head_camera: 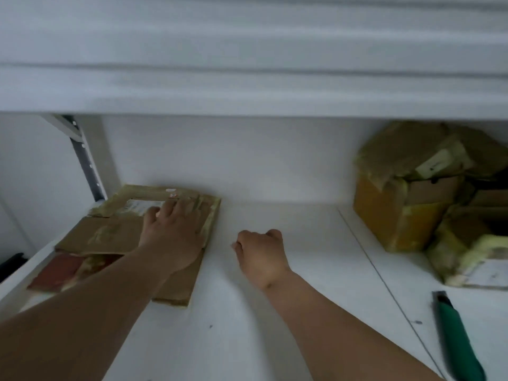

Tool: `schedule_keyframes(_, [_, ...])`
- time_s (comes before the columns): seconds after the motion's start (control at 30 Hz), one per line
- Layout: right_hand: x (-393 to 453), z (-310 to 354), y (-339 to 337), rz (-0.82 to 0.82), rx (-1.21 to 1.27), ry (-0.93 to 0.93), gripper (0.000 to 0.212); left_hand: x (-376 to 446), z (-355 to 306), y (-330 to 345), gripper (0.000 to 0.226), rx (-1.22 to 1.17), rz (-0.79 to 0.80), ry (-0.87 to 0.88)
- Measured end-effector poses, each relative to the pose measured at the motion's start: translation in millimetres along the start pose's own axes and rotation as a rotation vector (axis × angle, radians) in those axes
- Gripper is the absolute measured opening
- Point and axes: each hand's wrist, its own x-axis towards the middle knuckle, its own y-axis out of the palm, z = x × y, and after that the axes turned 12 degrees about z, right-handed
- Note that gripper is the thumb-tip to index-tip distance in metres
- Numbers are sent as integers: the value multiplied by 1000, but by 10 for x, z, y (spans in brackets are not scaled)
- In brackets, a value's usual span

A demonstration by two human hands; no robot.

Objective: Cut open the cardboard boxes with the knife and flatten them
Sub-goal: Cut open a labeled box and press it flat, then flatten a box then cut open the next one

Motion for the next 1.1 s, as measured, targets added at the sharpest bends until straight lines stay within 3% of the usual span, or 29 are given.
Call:
schedule_keyframes(0.07, [-166, -333, -59, -35, -60, 43, 8, -5, -325, -24, 62, 0, 7, 27])
schedule_keyframes(0.27, [-839, -1295, -426, -191, -28, 69, 55, -79, -1372, -124, 59, 10, 77, 104])
schedule_keyframes(0.43, [-1257, -1894, -729, -307, -14, 205, 38, -123, -2111, -180, 62, -38, 71, 141])
schedule_keyframes(0.6, [-1505, -2203, -945, -221, 77, 275, 87, -137, -2550, -255, 64, -88, 73, 125])
schedule_keyframes(0.73, [-1588, -2481, -1000, -408, -73, 349, 74, -105, -2810, -347, 65, -80, 85, 142])
schedule_keyframes(0.9, [-1791, -2741, -1180, -530, -223, 429, 58, -81, -3141, -382, 65, -88, 103, 166])
schedule_keyframes(1.1, [-2048, -3075, -1266, -344, -143, 640, 42, -139, -3452, -301, 64, -89, 139, 204])
